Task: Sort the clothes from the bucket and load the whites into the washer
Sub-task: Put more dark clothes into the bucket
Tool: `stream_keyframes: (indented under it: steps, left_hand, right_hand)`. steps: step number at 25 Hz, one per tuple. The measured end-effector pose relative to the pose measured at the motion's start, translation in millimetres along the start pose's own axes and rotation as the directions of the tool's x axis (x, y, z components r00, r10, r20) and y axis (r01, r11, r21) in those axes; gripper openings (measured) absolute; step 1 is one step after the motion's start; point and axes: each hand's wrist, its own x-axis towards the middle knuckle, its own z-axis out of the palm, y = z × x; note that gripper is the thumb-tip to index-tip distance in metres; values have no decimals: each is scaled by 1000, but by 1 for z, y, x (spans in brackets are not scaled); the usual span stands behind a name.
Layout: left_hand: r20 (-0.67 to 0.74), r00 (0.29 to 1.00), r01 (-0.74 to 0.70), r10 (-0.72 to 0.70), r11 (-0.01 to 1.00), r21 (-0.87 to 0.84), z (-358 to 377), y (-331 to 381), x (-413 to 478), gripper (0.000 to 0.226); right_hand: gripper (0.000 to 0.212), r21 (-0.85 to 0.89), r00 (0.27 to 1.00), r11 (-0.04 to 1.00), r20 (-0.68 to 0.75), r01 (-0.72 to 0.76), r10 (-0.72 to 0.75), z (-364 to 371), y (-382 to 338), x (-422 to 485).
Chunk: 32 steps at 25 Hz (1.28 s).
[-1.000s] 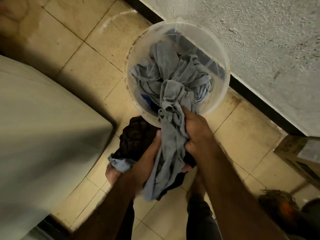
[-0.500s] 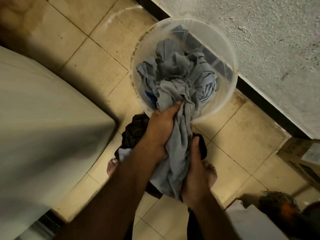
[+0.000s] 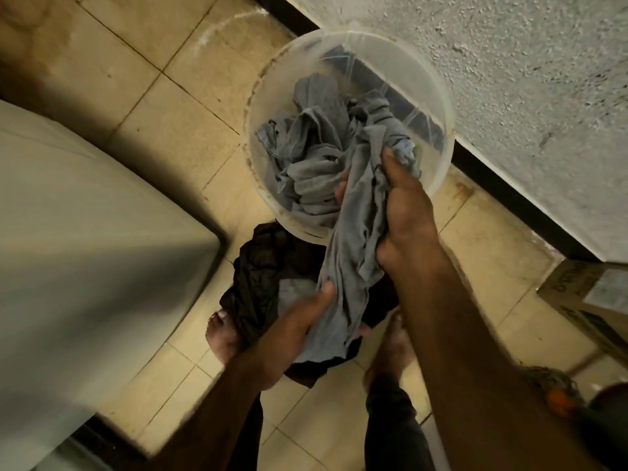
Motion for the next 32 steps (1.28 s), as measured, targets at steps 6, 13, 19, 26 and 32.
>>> stream_keyframes:
  steps: [6, 13, 19, 26, 32]
  left_hand:
    - [-279, 919, -267, 279, 960, 81, 11, 28, 17, 31]
    - [-417, 875, -313, 248, 945, -96, 28, 94, 75, 32]
    - [-380, 871, -287, 311, 950, 122, 14, 117, 85, 45]
    - [-361, 556, -318, 748, 593, 739, -8, 79, 65, 25]
    - [-18, 730, -53, 684, 84, 995, -32, 88, 87, 72]
  right_hand:
    - [72, 88, 990, 988, 80, -126, 119, -28, 26, 2]
    - [48, -407, 964, 906, 173, -116, 201, -53, 82, -73]
    - [14, -317, 954, 935, 293, 160, -64, -62, 42, -86]
    - [84, -725, 873, 499, 317, 475, -371, -26, 2, 62]
    - [85, -974, 833, 212, -47, 84, -551, -26, -11, 128]
